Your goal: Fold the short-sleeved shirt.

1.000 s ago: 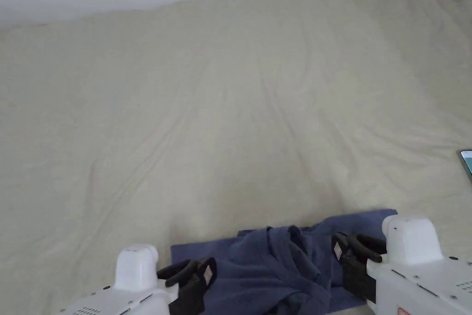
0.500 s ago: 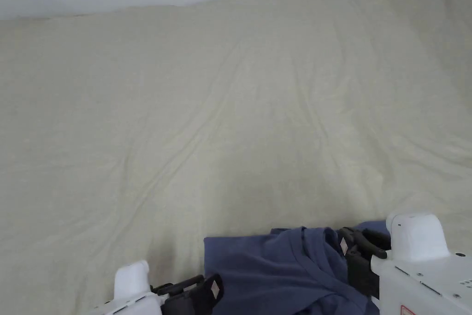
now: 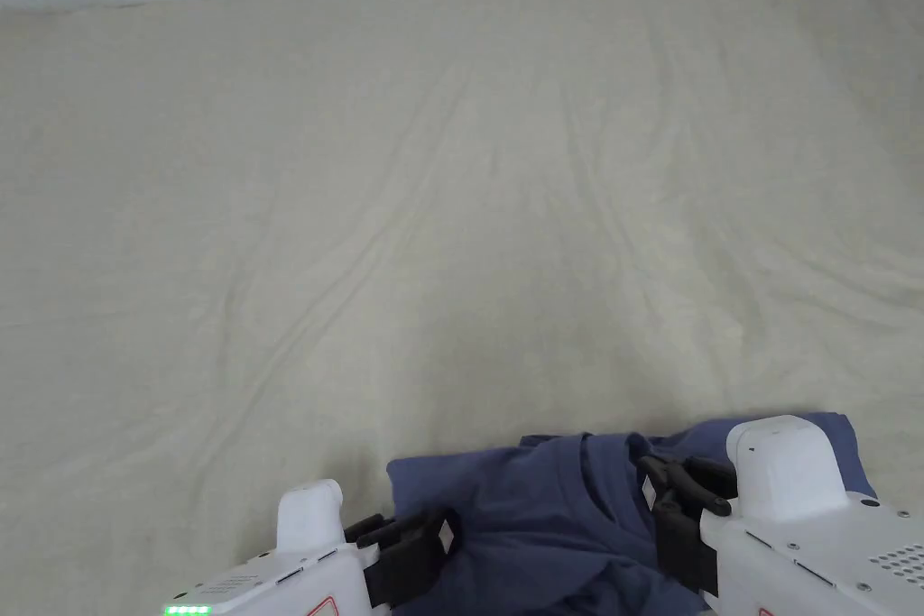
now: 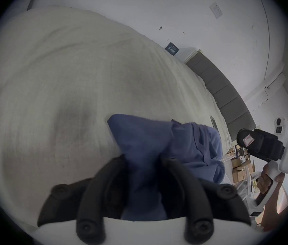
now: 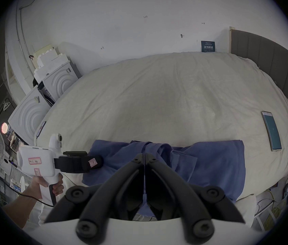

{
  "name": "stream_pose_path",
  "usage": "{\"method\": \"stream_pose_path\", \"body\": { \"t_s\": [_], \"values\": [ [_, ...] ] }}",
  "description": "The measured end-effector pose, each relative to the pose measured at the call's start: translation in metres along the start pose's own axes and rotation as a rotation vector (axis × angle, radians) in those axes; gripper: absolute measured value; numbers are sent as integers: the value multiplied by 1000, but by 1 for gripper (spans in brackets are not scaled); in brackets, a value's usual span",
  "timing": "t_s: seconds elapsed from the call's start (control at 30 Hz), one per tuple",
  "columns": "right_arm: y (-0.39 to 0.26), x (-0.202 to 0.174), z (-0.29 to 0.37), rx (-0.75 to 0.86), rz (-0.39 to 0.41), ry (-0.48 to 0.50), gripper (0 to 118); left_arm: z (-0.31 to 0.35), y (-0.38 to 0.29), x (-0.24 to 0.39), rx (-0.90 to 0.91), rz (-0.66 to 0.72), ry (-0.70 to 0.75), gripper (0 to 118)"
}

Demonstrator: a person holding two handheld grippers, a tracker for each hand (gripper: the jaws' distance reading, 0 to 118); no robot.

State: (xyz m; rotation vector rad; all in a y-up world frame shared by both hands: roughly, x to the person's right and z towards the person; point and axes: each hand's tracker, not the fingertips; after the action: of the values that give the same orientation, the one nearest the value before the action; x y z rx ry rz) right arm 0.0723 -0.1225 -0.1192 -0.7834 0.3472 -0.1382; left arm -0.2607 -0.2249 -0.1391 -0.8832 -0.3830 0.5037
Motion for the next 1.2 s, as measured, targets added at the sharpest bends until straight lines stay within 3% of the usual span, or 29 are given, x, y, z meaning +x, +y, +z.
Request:
{"method": "stream_pose_path", "body": {
  "t_s": [0.17,0.77,0.9,1.2],
  "values": [
    [-1,1,1,-3,2,-2,4,-16,-5,-20,-4,142,-96,18],
    [-2,5,5,-8,-1,-15,5,7,6,-3,28,122,-105,12],
    [0,7,5,-5,-5,-20,4,5,6,-3,57,116,-40,12],
    [3,11,4,2,-20,-17,4,121,32,-83,160,133,163,12]
  ]
}}
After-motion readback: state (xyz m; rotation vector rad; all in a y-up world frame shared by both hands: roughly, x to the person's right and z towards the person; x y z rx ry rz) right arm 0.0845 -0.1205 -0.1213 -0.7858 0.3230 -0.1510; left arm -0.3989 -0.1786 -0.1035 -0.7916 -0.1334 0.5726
